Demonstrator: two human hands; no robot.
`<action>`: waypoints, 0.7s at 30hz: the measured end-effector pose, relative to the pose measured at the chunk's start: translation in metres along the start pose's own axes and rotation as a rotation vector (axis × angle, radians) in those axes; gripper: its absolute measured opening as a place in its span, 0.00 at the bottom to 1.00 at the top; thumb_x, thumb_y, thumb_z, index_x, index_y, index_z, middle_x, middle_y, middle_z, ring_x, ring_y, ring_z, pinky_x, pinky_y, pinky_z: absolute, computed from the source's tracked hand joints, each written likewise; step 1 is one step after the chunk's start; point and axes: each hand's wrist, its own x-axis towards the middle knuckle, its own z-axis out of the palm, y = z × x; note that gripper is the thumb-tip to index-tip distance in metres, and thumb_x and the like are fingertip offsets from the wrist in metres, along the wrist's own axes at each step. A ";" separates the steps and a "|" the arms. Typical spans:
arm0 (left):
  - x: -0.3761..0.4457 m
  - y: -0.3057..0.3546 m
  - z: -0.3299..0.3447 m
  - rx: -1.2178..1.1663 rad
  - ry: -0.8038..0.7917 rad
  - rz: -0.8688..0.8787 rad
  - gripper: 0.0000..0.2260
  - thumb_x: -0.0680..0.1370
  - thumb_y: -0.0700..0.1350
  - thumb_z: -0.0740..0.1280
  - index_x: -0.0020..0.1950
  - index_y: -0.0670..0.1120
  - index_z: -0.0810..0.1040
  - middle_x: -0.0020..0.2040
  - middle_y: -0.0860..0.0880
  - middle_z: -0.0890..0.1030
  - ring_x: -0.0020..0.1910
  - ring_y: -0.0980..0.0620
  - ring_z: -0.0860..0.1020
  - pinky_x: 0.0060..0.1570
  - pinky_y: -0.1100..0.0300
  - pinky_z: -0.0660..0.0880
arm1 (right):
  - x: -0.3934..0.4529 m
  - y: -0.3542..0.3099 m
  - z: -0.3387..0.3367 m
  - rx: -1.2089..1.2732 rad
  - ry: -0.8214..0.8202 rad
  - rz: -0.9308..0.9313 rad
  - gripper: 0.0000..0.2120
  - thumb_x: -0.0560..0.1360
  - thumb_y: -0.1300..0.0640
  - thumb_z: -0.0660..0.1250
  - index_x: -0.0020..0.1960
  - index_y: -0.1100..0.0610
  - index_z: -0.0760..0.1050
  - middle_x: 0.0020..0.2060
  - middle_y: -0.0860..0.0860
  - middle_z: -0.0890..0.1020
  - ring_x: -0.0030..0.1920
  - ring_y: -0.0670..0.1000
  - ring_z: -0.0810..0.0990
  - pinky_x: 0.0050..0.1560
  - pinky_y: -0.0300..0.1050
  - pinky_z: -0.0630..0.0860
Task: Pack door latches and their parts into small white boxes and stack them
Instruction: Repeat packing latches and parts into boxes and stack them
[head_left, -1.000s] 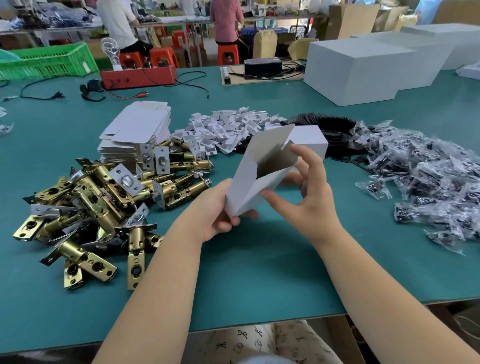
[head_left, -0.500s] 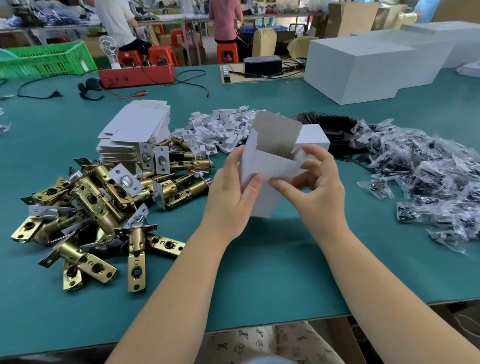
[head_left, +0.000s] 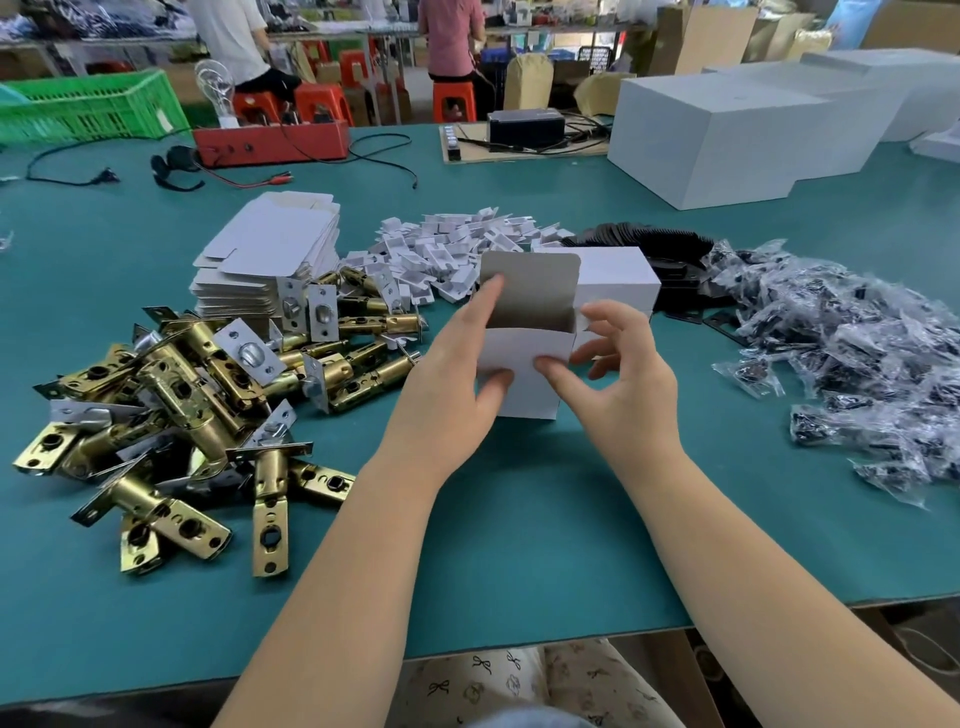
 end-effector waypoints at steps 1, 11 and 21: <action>0.000 0.000 0.000 0.003 -0.008 -0.020 0.37 0.77 0.40 0.68 0.78 0.59 0.51 0.73 0.52 0.67 0.65 0.60 0.67 0.64 0.51 0.73 | 0.000 0.000 0.000 0.013 -0.002 0.018 0.27 0.67 0.57 0.77 0.53 0.38 0.65 0.45 0.34 0.75 0.41 0.37 0.77 0.44 0.29 0.71; -0.001 0.012 0.018 -0.330 0.048 -0.310 0.34 0.80 0.44 0.64 0.80 0.50 0.48 0.74 0.54 0.65 0.72 0.54 0.65 0.71 0.52 0.65 | -0.001 0.000 0.003 0.354 0.040 0.316 0.12 0.73 0.59 0.72 0.49 0.44 0.77 0.44 0.44 0.82 0.41 0.45 0.79 0.45 0.39 0.77; -0.006 0.022 0.018 -0.214 0.312 -0.138 0.18 0.81 0.47 0.58 0.71 0.46 0.73 0.61 0.51 0.79 0.57 0.61 0.75 0.59 0.63 0.72 | 0.001 0.005 0.002 0.215 -0.008 0.174 0.19 0.68 0.53 0.76 0.47 0.40 0.66 0.43 0.37 0.76 0.46 0.39 0.77 0.49 0.32 0.72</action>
